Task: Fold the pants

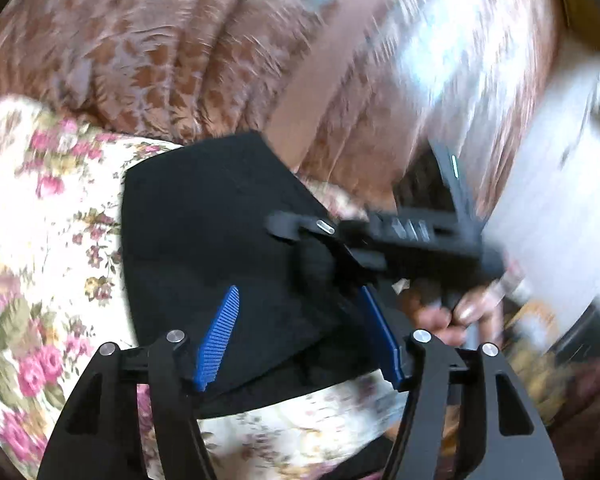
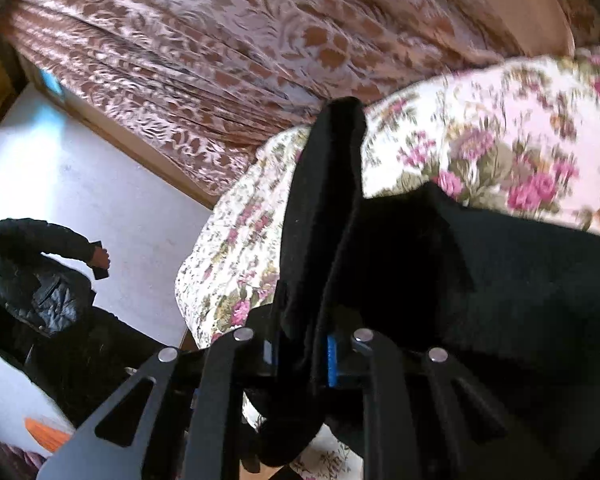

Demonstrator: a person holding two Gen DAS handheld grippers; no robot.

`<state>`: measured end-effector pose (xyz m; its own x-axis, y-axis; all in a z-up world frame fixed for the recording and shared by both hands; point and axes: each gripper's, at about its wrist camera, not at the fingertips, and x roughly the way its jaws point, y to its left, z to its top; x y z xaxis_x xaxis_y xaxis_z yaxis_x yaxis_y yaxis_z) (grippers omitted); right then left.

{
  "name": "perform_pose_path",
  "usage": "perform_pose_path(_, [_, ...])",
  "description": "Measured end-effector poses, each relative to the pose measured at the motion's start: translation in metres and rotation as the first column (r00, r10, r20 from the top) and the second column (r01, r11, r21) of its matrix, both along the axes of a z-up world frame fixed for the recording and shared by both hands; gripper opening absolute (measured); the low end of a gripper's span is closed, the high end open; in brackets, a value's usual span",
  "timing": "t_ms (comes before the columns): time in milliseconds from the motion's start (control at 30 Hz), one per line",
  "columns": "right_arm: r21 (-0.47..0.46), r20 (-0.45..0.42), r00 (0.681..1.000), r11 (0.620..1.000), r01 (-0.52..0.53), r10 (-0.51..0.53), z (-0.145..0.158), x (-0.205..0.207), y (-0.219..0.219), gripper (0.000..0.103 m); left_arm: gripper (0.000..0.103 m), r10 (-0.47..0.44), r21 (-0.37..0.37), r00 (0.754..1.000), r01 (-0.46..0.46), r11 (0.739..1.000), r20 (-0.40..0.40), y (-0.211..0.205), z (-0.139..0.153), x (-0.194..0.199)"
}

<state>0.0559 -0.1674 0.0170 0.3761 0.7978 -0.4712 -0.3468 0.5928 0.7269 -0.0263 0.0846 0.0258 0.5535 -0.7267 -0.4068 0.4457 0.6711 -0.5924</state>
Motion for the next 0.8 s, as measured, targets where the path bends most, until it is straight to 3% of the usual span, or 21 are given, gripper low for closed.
perform_pose_path(67, [0.001,0.03,1.0,1.0,0.004,-0.004,0.011,-0.005,-0.01,0.015,0.061,0.075,-0.046,0.996,-0.077,0.996,-0.037,0.025,-0.003,0.004])
perform_pose_path(167, [-0.007,0.078,0.997,1.0,0.014,-0.013,0.03,-0.015,-0.026,0.015,0.061,0.19,0.008,0.979,-0.19,0.982,-0.08,0.05,-0.013,0.011])
perform_pose_path(300, [-0.01,0.12,0.992,0.999,0.035,-0.034,0.049,-0.031,-0.049,0.015,0.061,0.202,0.049,0.975,-0.198,0.979,-0.094,0.045,-0.021,0.019])
perform_pose_path(600, [-0.046,0.132,0.983,0.989,0.137,-0.13,0.053,-0.059,-0.113,0.015,0.061,0.003,0.036,0.989,0.003,0.999,-0.148,-0.033,-0.042,0.034])
perform_pose_path(800, [-0.109,0.065,0.97,0.965,0.239,-0.233,0.018,-0.066,-0.168,0.014,0.061,-0.15,0.065,0.969,0.166,0.984,-0.197,-0.087,-0.057,0.033])
